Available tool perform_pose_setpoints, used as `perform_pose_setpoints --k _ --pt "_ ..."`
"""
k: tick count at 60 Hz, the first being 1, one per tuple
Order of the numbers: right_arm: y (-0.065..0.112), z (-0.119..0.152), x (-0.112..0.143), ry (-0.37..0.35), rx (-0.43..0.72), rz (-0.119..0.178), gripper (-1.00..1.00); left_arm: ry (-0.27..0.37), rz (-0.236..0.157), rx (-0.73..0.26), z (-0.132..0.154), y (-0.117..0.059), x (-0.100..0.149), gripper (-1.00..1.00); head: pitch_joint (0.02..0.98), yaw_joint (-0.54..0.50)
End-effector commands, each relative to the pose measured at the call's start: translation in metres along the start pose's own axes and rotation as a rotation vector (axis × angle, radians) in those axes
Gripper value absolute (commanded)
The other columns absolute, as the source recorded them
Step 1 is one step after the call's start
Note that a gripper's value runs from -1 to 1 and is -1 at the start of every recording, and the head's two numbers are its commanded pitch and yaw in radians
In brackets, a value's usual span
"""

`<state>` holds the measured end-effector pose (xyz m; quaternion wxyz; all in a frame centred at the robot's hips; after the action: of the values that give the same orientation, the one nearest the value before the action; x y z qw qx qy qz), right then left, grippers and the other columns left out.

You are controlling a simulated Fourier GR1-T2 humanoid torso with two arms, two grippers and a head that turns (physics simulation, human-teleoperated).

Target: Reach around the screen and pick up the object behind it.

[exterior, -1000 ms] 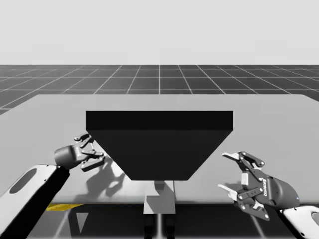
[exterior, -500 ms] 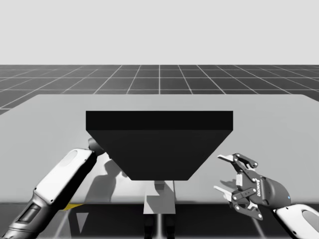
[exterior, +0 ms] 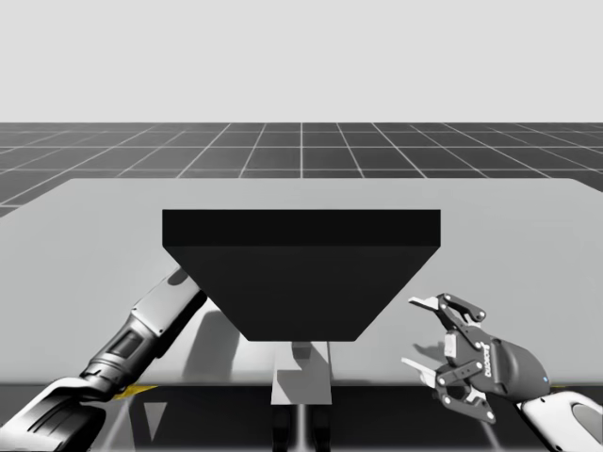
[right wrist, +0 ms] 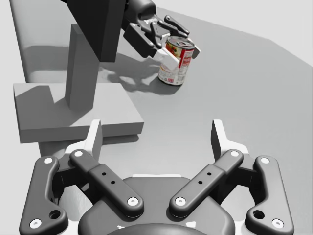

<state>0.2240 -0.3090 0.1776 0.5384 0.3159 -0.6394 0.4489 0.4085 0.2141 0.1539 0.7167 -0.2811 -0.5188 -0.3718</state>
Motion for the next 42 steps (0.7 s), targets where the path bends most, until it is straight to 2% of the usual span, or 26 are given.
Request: perform_pose_setpoints --k 1,11,13,14,15,16,18,30,42 --pt "0.001 0.001 0.005 -0.111 0.002 0.007 -1.00 0.034 0.010 -0.024 -0.022 -0.003 -0.011 -1.00 0.216 -0.01" --pt "0.001 0.001 0.004 -0.113 0.000 0.008 -1.00 0.057 0.037 -0.026 -0.024 -0.005 -0.019 -1.00 0.219 -0.01" --pt "0.001 0.001 0.005 -0.114 0.000 0.010 -1.00 0.062 0.040 -0.024 -0.024 -0.005 -0.020 -0.91 0.218 -0.01" --pt "0.001 0.001 0.005 -0.114 -0.001 0.010 -1.00 0.063 0.037 -0.021 -0.024 -0.005 -0.021 -0.52 0.218 -0.01" --pt "0.001 0.001 0.005 -0.114 -0.001 0.010 -1.00 0.068 0.046 -0.025 -0.024 -0.005 -0.022 0.86 0.217 -0.01" --pt "0.001 0.001 0.005 -0.114 -0.001 0.011 -1.00 0.068 0.043 -0.026 -0.024 -0.005 -0.021 0.94 0.217 -0.01" --pt "0.001 0.001 0.005 -0.114 -0.002 0.011 -1.00 0.069 0.040 -0.025 -0.023 -0.005 -0.022 1.00 0.216 -0.01" --pt "0.001 0.002 0.004 -0.115 -0.006 0.011 -1.00 0.050 0.015 0.009 -0.010 -0.001 -0.014 1.00 0.209 -0.01" --pt "-0.001 0.000 0.003 -0.111 -0.010 0.015 -1.00 0.017 0.001 0.089 0.031 0.013 -0.005 1.00 0.204 0.00"
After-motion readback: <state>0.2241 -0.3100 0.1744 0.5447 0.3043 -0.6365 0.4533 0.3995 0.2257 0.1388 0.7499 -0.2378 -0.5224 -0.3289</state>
